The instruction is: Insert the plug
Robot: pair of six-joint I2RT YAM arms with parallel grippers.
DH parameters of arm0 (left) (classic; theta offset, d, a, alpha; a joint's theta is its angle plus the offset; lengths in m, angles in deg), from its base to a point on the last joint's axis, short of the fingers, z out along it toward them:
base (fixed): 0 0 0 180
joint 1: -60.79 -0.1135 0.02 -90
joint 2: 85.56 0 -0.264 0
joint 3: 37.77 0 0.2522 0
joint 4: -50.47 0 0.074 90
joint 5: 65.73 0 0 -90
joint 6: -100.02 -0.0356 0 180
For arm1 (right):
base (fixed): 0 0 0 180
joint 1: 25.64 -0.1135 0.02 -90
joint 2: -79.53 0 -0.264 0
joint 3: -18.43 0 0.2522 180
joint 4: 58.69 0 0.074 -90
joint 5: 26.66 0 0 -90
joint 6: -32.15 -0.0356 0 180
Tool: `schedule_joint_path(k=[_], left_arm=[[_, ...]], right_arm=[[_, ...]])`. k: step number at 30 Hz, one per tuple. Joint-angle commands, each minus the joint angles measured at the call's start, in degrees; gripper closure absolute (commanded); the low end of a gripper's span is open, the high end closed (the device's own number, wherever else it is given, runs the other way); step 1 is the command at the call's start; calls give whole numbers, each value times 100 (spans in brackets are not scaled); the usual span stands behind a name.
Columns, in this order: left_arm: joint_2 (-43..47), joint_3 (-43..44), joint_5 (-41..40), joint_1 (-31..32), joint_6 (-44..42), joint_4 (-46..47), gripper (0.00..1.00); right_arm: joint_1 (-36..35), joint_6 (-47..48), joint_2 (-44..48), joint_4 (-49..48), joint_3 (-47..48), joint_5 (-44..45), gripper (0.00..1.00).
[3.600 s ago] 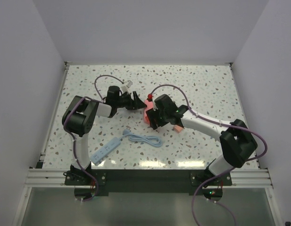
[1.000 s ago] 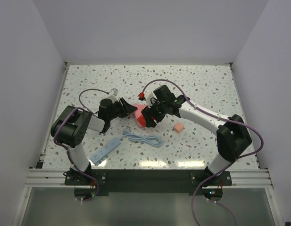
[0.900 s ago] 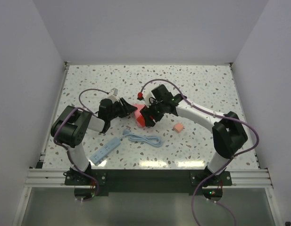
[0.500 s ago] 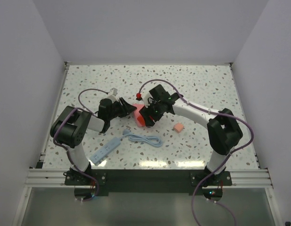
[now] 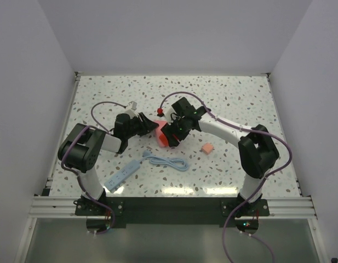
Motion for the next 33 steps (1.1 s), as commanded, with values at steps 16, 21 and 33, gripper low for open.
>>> schedule_joint_path(k=[16,21,33], left_arm=[[-284,617,363,-44,-735,-668,100],[-284,617,354,-44,-805,-712,100],[-258,354,170,-44,-867,-537,100]], right_arm=[[-95,90,-177,241,319,291,100],[-103,-77,-396,337,600,494,100],[-253,-578,-914,609,1346,1337,100]])
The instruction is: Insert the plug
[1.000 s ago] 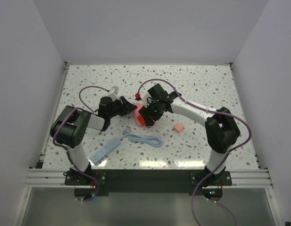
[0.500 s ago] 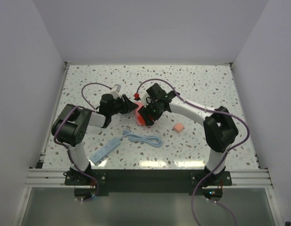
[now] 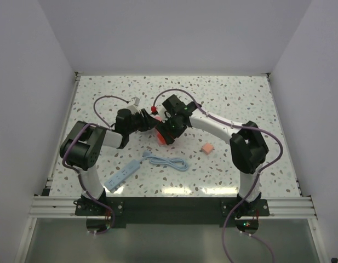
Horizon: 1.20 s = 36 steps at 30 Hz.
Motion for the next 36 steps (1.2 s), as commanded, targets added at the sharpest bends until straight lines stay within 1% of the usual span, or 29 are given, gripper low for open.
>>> schedule_joint_path(k=[1,10,15,23,25,31,36], left_arm=[[-53,-215,-160,-7,-384,-132,100],[-237,-180,-46,-7,-437,-140,100],[-307,-215,-2,-7,-402,-35,100],[-369,-311,68,-7,-384,79,100],[-369,-346,68,-7,-410,97,100],[-387,-408,103,-7,-410,158,100],[-430,-435,156,-7,-402,229,100]], right_arm=[[-41,-244,-379,-122,446,760,100],[-129,-411,-1021,299,1053,1086,100],[-243,-499,-1293,519,1475,1490,100],[-331,-525,-1759,537,2072,1667,100],[-331,-684,-1865,546,2265,1710,100],[-340,-692,-2023,669,2784,1781,100],[-340,-692,-1945,678,2961,1807,100]])
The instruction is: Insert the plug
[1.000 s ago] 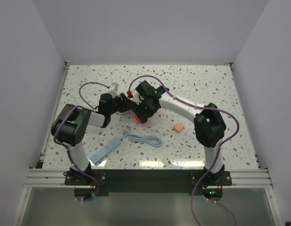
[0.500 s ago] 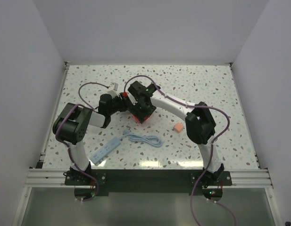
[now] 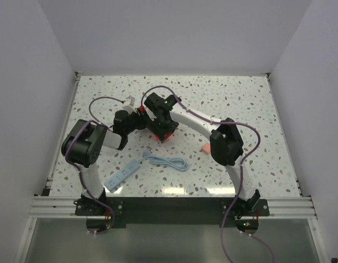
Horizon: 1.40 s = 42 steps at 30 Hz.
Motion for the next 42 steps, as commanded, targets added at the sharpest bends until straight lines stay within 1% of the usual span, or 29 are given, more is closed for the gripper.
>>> schedule_joint_path(k=[1,4,5,8,11,12,15,18,19,25,28,29,30,37,41,42], left_arm=[[-205,-264,595,137,-360,-552,100],[-205,-290,613,137,-351,-525,100],[-188,-308,604,137,-351,-525,100],[-170,-325,622,137,-351,-525,100],[-170,-334,648,137,-369,-525,100],[-153,-334,657,137,-369,-534,100],[-135,-352,657,137,-369,-516,100],[-135,-361,648,137,-369,-508,100],[-144,-352,674,137,-369,-516,100],[-161,-317,718,137,-360,-516,100],[-170,-308,736,137,-351,-525,100],[-170,-299,727,137,-360,-542,100],[-179,-299,736,137,-360,-543,100],[-188,-264,736,137,-377,-604,100],[-179,-255,736,137,-377,-613,100],[-179,-247,736,137,-377,-630,100]], right_arm=[[130,-115,-220,-1305,320,647,100],[139,-194,-123,-1419,260,699,100],[130,-229,-54,-1532,216,726,97],[130,-300,43,-1761,-4,769,91],[139,-353,140,-1955,-215,901,86],[130,-361,184,-1990,-276,919,80],[130,-405,220,-2069,-312,989,69],[130,-405,351,-2166,-426,1025,63],[130,-414,438,-2262,-479,1016,59],[130,-449,869,-2806,-1102,972,49],[130,-476,1107,-3140,-1436,972,40],[130,-476,1238,-3211,-1516,954,31],[130,-493,1283,-3282,-1664,963,29],[121,-511,1529,-3651,-1991,1060,27],[139,-502,1547,-3677,-2069,1060,27],[130,-502,1573,-3704,-2096,1051,29]])
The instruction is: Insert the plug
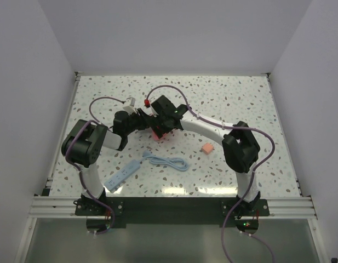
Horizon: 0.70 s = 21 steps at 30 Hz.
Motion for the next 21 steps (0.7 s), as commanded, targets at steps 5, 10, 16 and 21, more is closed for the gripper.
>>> schedule_joint_path(k=[5,10,16,21], left_arm=[[-173,-170,605,135,-351,-806,100],[-190,-161,614,135,-351,-797,100],[-260,-117,649,135,-351,-806,100],[-278,-117,710,135,-378,-779,100]], right_arm=[[117,-150,485,-1099,-373,594,44],[12,-159,652,-1547,-883,638,57],[-94,-63,635,-1715,-1156,761,79],[-120,34,398,-1592,-945,805,100]])
